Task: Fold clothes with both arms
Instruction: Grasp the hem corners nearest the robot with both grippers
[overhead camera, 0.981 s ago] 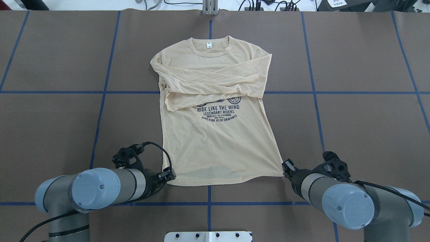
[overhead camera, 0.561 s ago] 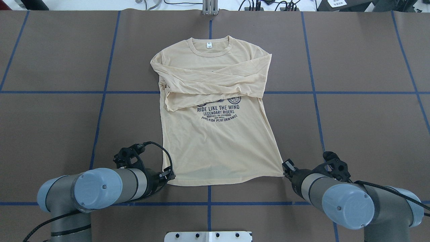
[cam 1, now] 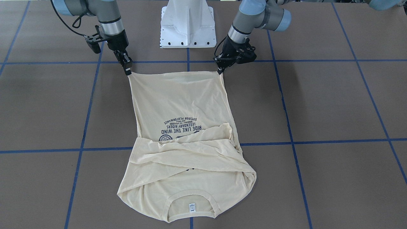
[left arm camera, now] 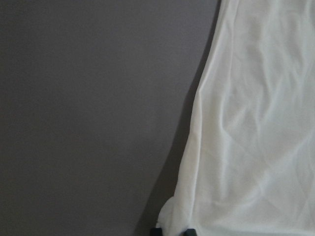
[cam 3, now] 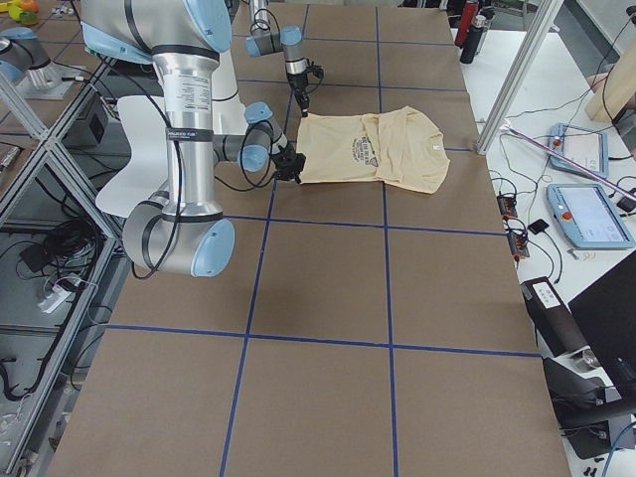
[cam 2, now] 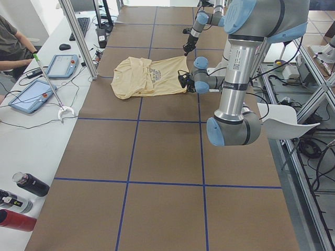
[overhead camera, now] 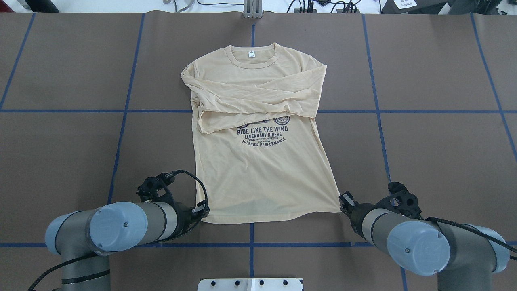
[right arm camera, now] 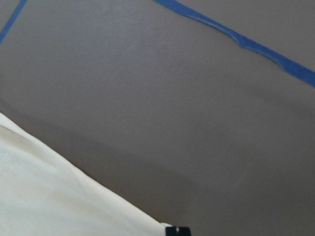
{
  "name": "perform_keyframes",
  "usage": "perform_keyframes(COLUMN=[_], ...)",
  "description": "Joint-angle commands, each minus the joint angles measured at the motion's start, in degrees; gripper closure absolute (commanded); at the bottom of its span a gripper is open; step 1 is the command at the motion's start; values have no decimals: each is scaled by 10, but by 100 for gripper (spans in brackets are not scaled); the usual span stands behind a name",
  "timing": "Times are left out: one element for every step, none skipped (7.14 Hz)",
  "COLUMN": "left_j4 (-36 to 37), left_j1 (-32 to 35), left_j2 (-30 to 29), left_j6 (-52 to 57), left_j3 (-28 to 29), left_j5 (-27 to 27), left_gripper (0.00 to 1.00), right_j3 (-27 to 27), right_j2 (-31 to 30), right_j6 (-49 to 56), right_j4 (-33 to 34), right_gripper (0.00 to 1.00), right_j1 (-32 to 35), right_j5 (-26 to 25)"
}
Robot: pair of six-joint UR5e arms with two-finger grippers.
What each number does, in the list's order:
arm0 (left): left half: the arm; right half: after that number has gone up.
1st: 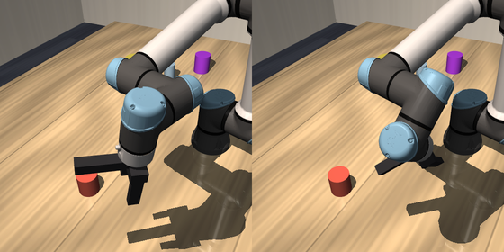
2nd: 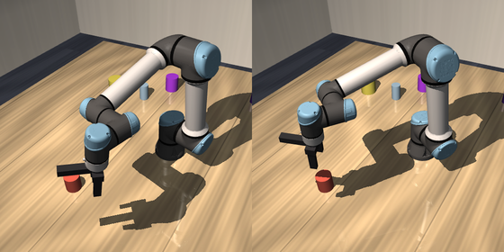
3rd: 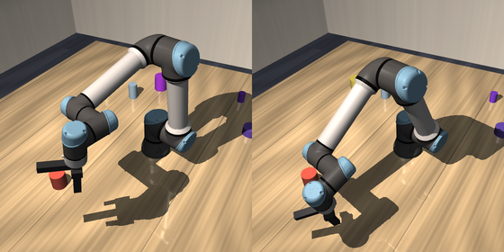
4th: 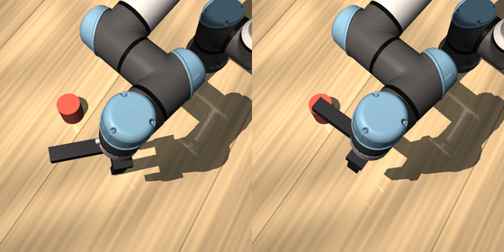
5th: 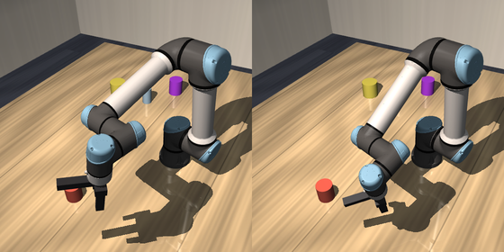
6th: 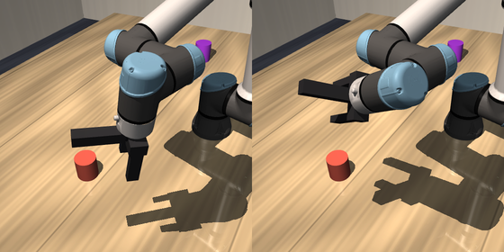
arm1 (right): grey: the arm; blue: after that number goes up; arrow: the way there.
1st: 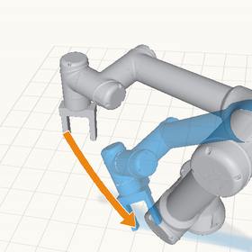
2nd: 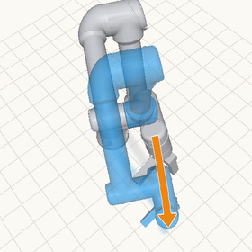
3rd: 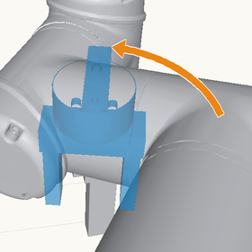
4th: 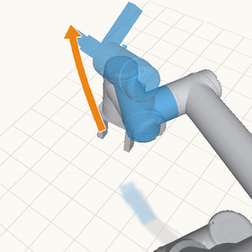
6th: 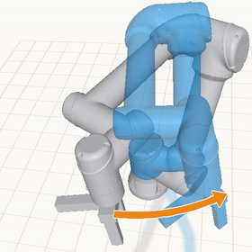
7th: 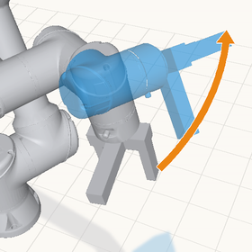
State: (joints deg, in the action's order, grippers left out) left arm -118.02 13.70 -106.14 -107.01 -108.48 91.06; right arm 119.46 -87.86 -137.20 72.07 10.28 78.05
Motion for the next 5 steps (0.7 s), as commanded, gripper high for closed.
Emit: perform_keyframes(left_j4=[2, 9, 25, 48, 68], left_j1=[1, -4, -6, -25, -38], left_j2=[12, 28, 50, 63, 66], left_j6=[2, 2, 0, -2, -6], left_j3=[-25, -51, -95, -135, -164], left_j5=[2, 3, 6, 17, 29], left_gripper=[100, 100, 100, 100, 100], right_j3=[9, 24, 44, 67, 89], right_j2=[-1, -7, -20, -33, -44], right_j6=[0, -1, -1, -1, -1], right_j4=[0, 0, 0, 0, 0], right_gripper=[100, 100, 100, 100, 100], right_j1=[0, 0, 1, 0, 2], right_j5=[3, 16, 31, 55, 97])
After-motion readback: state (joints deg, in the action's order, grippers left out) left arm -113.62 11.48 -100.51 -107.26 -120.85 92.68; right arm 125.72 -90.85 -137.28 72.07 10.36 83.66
